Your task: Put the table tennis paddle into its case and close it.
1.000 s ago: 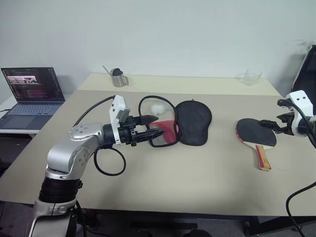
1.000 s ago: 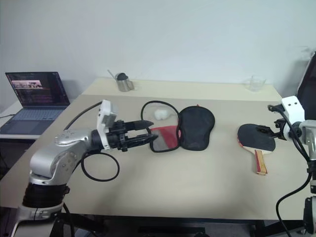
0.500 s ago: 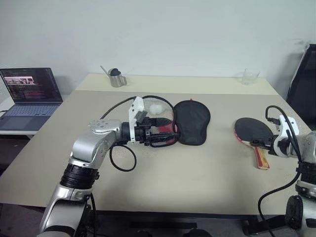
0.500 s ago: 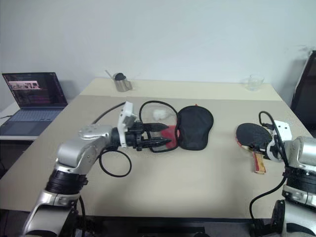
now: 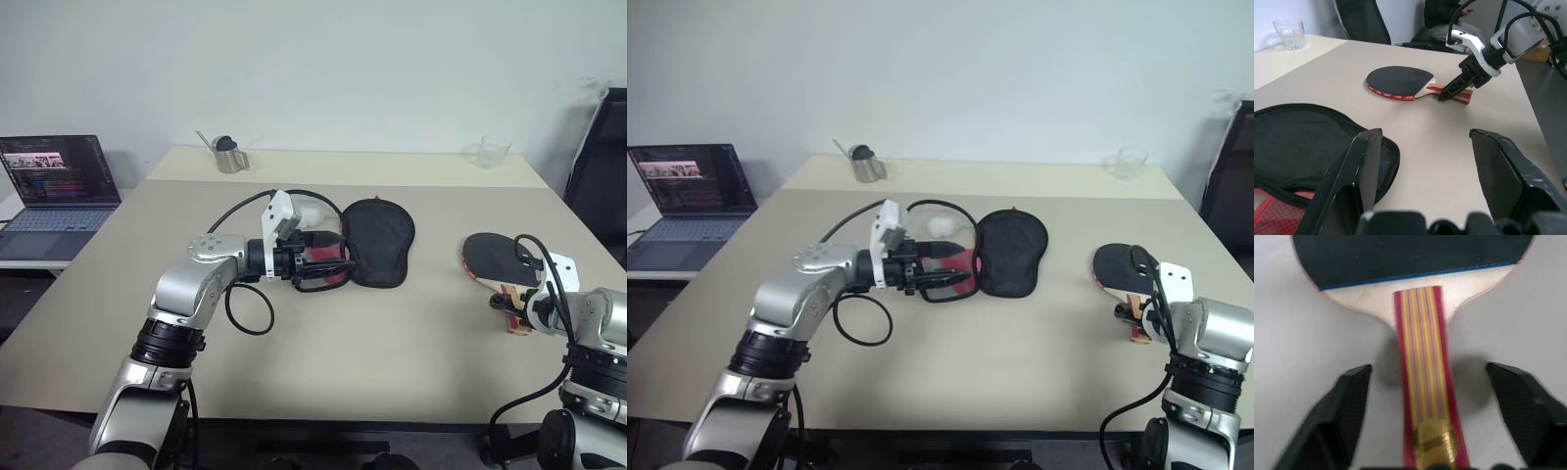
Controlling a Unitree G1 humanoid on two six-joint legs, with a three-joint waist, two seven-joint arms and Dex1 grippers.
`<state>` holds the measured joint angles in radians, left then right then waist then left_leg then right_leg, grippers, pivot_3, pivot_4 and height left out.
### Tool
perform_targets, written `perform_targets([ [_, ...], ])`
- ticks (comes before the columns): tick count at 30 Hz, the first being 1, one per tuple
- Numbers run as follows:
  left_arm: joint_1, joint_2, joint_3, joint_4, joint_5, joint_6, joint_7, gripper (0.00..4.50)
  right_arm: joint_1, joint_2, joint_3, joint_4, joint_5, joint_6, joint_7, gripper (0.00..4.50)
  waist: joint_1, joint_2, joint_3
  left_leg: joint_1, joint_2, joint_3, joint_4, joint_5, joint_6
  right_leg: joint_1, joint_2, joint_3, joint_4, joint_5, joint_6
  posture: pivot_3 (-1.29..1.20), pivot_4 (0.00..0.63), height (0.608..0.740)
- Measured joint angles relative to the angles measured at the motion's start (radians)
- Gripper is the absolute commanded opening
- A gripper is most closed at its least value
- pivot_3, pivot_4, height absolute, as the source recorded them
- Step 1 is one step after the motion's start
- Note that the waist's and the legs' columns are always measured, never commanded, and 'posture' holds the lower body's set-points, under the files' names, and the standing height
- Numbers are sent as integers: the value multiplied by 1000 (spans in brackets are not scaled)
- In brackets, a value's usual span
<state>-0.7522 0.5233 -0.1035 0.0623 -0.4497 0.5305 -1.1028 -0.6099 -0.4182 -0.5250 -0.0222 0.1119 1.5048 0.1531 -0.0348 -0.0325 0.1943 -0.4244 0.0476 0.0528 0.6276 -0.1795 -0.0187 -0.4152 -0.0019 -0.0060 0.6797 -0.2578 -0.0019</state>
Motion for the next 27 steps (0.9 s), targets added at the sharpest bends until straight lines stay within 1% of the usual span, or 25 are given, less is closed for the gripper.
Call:
perform_targets([
  [5,0,1,0,5,6,0,1,3119,-21,35,-7,45,-15,-69,-53,1527,-9,-2,-1,2,0,0,0,1,1,0,1,2,0,2,-1,0,150,740],
  [7,0,1,1,5,7,-4,1,3119,-34,52,-4,61,-16,-101,-73,1123,-12,-2,-1,2,0,0,0,1,1,0,1,3,0,3,-1,0,150,740],
  [11,0,5,8,5,7,-11,1,3119,-45,71,-2,66,-16,-120,-96,1090,-15,-2,-1,3,0,1,0,1,2,-1,1,6,0,3,0,0,150,740],
  [15,0,17,14,6,8,-13,2,3119,-83,91,7,65,-9,-104,-95,1090,-18,-2,-1,-1,0,4,-3,1,2,-7,3,12,1,3,0,0,150,740],
  [19,0,40,25,11,15,-18,12,3119,-182,116,36,50,15,-70,-93,1090,-22,-1,-1,-2,1,6,-5,1,2,-10,4,14,1,3,0,0,150,740],
  [23,4,86,48,36,31,-33,23,3119,-280,149,58,23,31,-42,-96,1090,-20,-1,-1,-3,1,6,-7,1,2,-12,5,13,0,3,-1,0,150,740],
  [27,17,131,74,67,52,-51,28,3119,-366,218,60,24,33,-30,-115,1090,-19,-1,-1,-6,2,6,-7,1,2,-15,4,13,0,3,-1,0,150,740],
])
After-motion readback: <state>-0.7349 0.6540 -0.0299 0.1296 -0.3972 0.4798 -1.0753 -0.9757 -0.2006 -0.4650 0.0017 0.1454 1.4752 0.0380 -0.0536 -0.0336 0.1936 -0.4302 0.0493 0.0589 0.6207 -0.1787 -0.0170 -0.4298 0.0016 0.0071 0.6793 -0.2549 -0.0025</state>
